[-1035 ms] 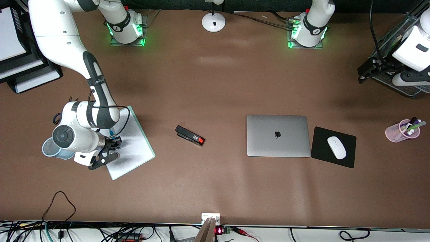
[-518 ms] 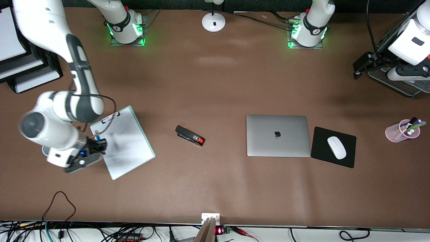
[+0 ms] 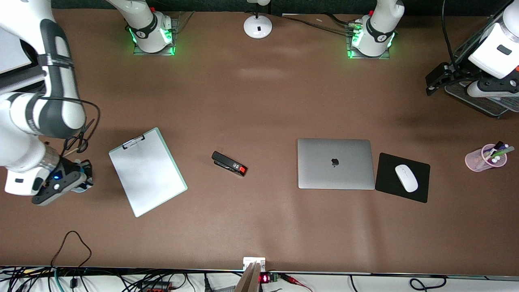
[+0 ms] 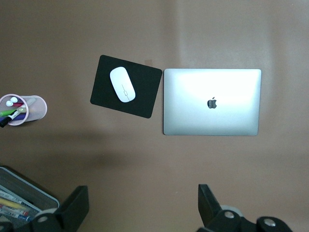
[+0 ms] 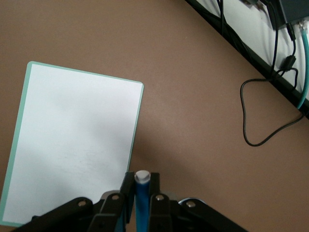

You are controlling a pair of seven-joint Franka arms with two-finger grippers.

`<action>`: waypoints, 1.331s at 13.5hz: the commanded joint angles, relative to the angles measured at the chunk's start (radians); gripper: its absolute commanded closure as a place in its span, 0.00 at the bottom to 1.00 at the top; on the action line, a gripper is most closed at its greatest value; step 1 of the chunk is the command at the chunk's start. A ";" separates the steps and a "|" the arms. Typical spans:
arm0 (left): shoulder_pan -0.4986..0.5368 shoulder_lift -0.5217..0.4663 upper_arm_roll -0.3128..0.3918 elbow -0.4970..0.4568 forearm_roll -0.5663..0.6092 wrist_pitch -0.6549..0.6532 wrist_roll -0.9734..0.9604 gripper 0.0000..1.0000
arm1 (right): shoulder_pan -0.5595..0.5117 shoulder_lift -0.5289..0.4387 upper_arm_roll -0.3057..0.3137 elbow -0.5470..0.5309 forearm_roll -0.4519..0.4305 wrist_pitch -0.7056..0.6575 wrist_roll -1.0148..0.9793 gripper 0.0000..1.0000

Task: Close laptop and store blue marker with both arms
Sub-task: 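Lift the blue marker with the right gripper and carry it toward the cup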

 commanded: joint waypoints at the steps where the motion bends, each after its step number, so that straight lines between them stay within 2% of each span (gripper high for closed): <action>1: 0.004 -0.022 0.003 -0.023 -0.017 0.007 0.025 0.00 | -0.061 -0.038 0.009 -0.019 0.121 -0.008 -0.219 0.95; 5: 0.007 -0.025 0.005 -0.023 -0.017 0.004 0.026 0.00 | -0.124 -0.046 0.008 0.010 0.232 -0.011 -0.529 0.95; 9: 0.007 -0.025 0.006 -0.021 -0.017 0.004 0.026 0.00 | -0.196 -0.046 0.006 0.039 0.368 -0.174 -0.752 0.95; 12: 0.007 -0.025 0.008 -0.021 -0.017 0.006 0.026 0.00 | -0.260 -0.043 0.006 0.041 0.476 -0.238 -0.952 0.95; 14: 0.007 -0.025 0.008 -0.021 -0.017 0.006 0.026 0.00 | -0.297 -0.041 0.006 0.042 0.527 -0.336 -1.028 0.97; 18: 0.007 -0.024 0.009 -0.020 -0.017 0.007 0.026 0.00 | -0.348 -0.010 0.006 0.081 0.596 -0.438 -1.123 1.00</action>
